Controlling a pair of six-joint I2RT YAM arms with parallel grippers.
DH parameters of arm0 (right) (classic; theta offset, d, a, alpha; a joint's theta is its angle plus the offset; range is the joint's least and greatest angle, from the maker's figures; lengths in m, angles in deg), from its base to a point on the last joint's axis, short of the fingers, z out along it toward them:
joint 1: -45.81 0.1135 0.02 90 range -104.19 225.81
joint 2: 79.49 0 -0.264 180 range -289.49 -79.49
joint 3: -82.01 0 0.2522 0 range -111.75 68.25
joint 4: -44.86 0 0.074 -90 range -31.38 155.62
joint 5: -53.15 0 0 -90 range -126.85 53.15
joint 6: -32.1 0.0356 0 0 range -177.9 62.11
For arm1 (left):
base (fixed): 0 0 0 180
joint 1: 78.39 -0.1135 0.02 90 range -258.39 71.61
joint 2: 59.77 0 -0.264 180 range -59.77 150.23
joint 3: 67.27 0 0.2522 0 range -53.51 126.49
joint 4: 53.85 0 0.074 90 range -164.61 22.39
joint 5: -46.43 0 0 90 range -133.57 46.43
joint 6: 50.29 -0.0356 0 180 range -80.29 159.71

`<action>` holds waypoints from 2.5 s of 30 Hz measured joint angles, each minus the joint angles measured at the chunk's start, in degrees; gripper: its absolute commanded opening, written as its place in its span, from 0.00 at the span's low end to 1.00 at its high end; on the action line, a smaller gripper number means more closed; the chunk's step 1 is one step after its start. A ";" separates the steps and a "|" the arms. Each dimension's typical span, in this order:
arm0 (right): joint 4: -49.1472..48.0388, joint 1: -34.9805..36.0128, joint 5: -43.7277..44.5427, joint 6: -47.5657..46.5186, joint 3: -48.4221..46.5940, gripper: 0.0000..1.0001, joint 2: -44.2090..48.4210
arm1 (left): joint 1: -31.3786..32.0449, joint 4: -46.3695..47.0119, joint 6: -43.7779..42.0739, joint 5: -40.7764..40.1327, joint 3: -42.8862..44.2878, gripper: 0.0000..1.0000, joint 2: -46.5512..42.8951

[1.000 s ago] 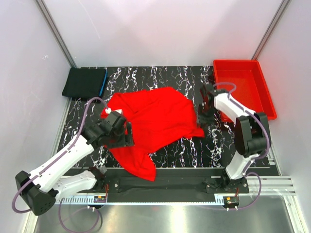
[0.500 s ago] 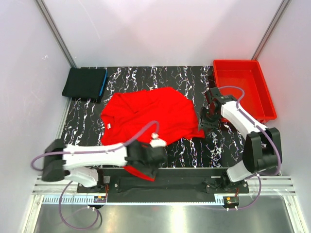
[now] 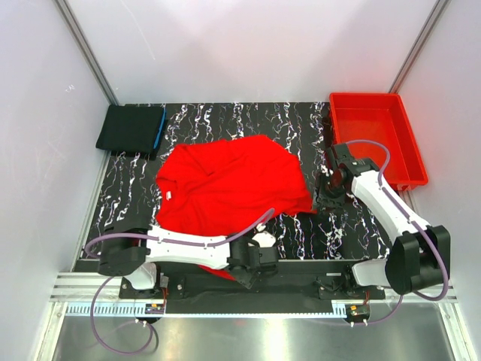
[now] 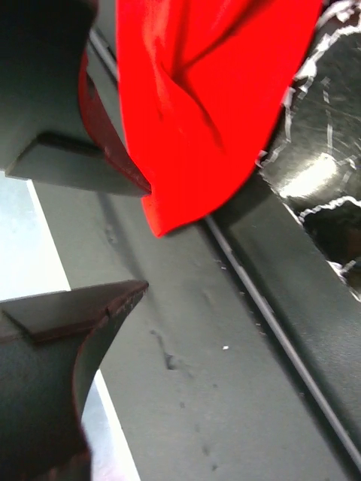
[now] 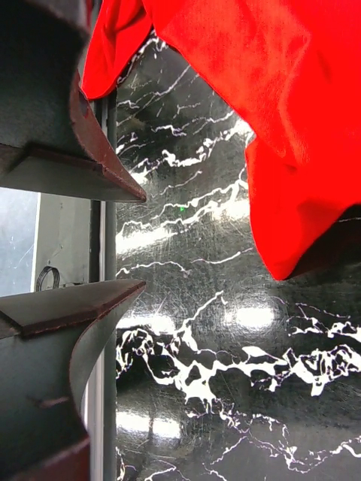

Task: Fold and stack the t-shirts
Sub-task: Flatten the tshirt out

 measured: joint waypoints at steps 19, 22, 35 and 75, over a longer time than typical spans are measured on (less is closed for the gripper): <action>-0.02 0.00 -3.06 1.14 1.44 0.53 1.88 | -1.03 4.63 -0.35 0.66 -4.17 0.15 2.56; -0.22 0.00 -3.61 1.75 1.44 0.53 0.79 | -2.08 4.26 -0.79 0.39 -4.15 0.00 2.56; -6.05 0.00 -4.48 2.64 0.63 0.51 -14.10 | -10.45 -18.53 5.64 -18.51 4.83 0.00 -11.17; 2.16 2.89 -18.27 2.10 -26.58 0.52 -31.58 | -24.79 -24.85 -9.49 -38.47 21.31 0.00 -30.77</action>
